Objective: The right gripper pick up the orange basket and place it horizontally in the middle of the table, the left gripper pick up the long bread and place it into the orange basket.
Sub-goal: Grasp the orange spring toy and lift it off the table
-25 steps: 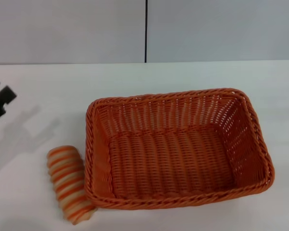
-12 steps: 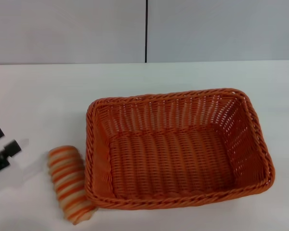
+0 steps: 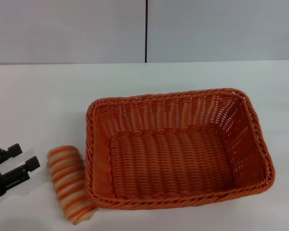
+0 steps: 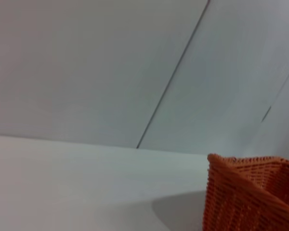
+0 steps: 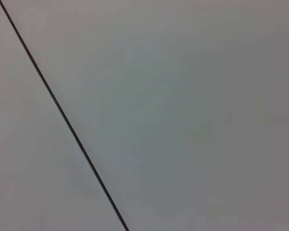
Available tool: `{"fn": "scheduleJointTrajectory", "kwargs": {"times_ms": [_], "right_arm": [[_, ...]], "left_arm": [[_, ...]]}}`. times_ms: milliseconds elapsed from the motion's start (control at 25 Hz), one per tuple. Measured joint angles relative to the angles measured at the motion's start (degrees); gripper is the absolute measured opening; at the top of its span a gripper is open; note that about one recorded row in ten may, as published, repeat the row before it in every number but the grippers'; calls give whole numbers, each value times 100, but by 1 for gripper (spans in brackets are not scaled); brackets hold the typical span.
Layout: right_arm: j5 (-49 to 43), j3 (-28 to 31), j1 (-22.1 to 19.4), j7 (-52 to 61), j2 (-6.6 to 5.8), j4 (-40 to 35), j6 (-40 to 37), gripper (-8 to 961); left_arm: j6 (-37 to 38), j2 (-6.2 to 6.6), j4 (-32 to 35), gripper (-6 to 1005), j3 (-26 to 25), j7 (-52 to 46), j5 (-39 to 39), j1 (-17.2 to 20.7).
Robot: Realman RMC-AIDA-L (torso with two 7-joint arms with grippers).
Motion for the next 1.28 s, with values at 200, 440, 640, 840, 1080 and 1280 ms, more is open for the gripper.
{"fn": "scheduleJointTrajectory", "kwargs": {"times_ms": [200, 440, 640, 840, 1080, 1280], "right_arm": [[0, 0, 27, -3, 10, 1, -82, 717], [-5, -38, 35, -5, 20, 1, -130, 717], [-14, -43, 27, -5, 21, 0, -144, 717], [-16, -44, 23, -5, 21, 0, -204, 717], [-33, -44, 27, -5, 21, 0, -215, 717], [-37, -44, 38, -5, 16, 0, -266, 717]], "left_arm": [[-217, -97, -28, 811, 203, 5, 8, -93], [-339, -212, -34, 811, 303, 15, 9, -168], [-490, -280, -43, 811, 316, 114, 8, -205], [-622, -303, -71, 811, 403, 144, 8, -257], [-762, -304, -134, 811, 529, 143, 7, -318], [-859, -304, -195, 811, 618, 141, 6, -338]]}}
